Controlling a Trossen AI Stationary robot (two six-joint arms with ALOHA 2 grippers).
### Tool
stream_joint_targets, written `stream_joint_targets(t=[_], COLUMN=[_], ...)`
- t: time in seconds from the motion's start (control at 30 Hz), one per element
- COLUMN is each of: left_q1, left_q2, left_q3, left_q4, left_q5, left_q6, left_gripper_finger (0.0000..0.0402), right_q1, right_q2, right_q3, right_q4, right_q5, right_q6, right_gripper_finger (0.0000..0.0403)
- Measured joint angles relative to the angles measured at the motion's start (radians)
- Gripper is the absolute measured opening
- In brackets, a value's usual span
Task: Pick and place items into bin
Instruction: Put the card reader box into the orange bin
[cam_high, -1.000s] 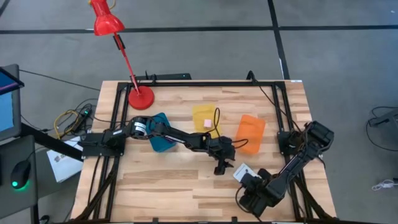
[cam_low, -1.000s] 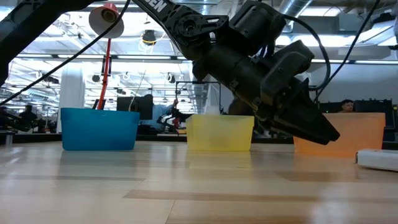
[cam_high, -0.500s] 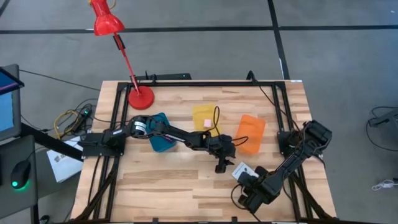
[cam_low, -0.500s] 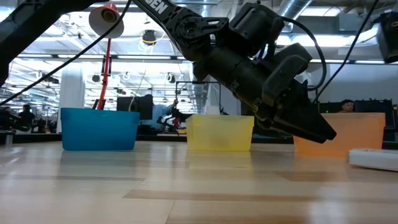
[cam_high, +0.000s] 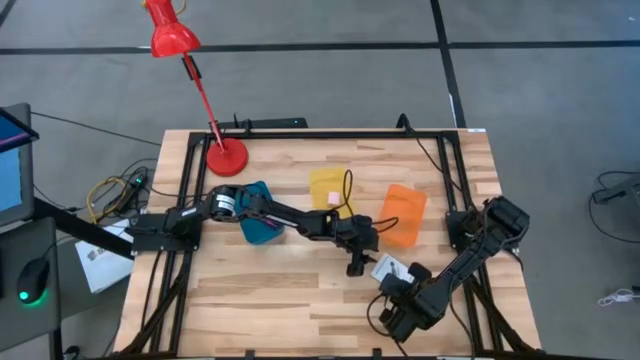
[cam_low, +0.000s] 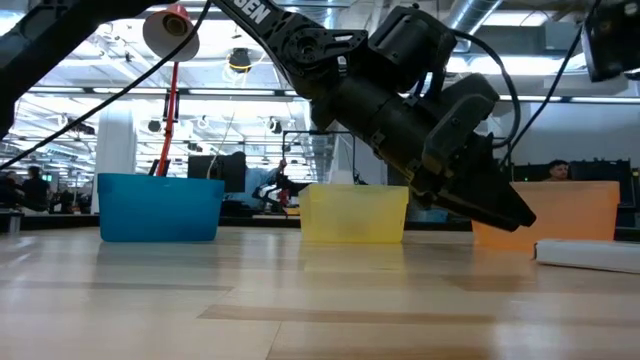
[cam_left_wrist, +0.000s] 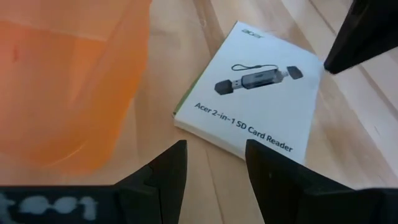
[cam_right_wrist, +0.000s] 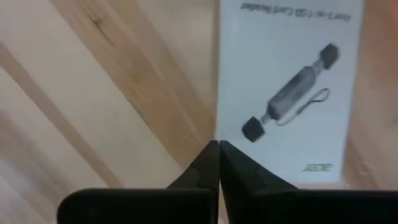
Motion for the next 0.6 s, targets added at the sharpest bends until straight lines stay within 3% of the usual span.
stream_joint_targets(t=[0.27, 0.43, 0.6], left_q1=[0.003, -0.007, -0.017], left_q2=[-0.002, -0.002, -0.002], left_q3=[0.068, 0.069, 0.069], left_q4=[-0.144, -0.165, -0.164], left_q5=[0.004, 0.062, 0.101], left_q6=[-0.004, 0.070, 0.068], left_gripper_finger=[0.0153, 0.0153, 0.0153], right_q1=[0.026, 0.044, 0.041], right_q2=[-0.001, -0.003, -0.004], right_q3=[0.023, 0.024, 0.025], right_q4=[-0.033, -0.052, -0.056], right_q5=[0.006, 0.005, -0.102], right_q6=[0.019, 0.035, 0.035], right_gripper_finger=[0.0001, 0.0001, 0.0019])
